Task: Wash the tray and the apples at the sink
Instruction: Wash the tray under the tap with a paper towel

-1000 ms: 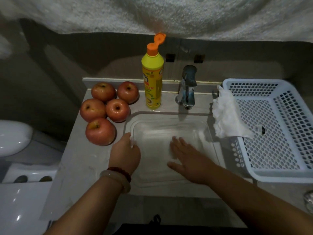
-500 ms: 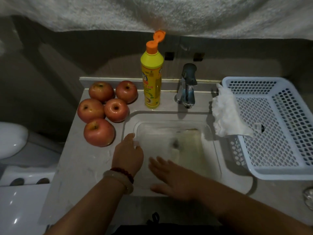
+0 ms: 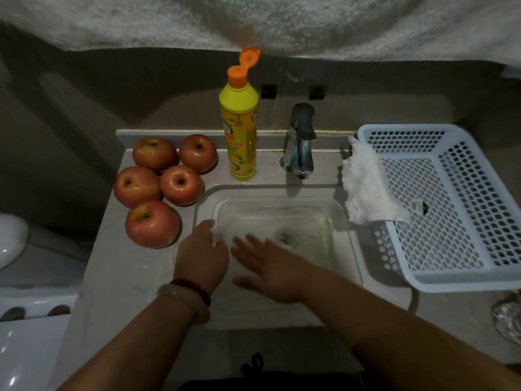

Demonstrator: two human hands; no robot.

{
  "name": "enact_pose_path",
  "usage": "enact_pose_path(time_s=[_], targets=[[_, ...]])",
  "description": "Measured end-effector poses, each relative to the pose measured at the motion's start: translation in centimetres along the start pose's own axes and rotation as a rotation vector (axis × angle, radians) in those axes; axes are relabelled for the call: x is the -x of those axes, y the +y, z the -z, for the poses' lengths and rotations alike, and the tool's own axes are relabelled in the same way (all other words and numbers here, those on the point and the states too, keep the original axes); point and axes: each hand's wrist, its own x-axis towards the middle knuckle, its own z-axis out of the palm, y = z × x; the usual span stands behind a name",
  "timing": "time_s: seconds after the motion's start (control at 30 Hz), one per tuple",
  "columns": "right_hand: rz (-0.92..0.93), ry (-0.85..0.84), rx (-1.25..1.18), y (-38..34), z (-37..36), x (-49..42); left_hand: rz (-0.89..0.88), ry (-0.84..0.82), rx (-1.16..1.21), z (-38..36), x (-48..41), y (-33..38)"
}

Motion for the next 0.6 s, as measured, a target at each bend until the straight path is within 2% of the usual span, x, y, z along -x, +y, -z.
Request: enact_pose_path(time_s=[0.13,0.2,0.37,0.43,0.5,0.6], targets=[[-0.203,0.082,0.012,4.8,0.8,0.6,0.033,-0.007,0.042,0.2,-0.5,-0.4],[-0.225,0.074,-0.027,5.2,-0.4,2.3,0.044,-0.007,0.045,0.3,-0.4,-0.4],[0.050,-0.008,-0.035,-0.7,-2.3,2.4,0.017,-0.011,-0.001,0.0,0.7,0.7],[0.095,0.020,-0.016,-1.0,-1.5,1.1,0.010,-0.034,0.005,-0.2,1.0,0.8],[0.031,0.079,0.024,0.8,-0.3,0.4,0.002,-0.035,0.034,-0.3,0.9,0.5],[-0.164,0.080,0.021,4.2,0.9,1.9,0.041,-0.037,0.091,-0.3,0.9,-0.2]])
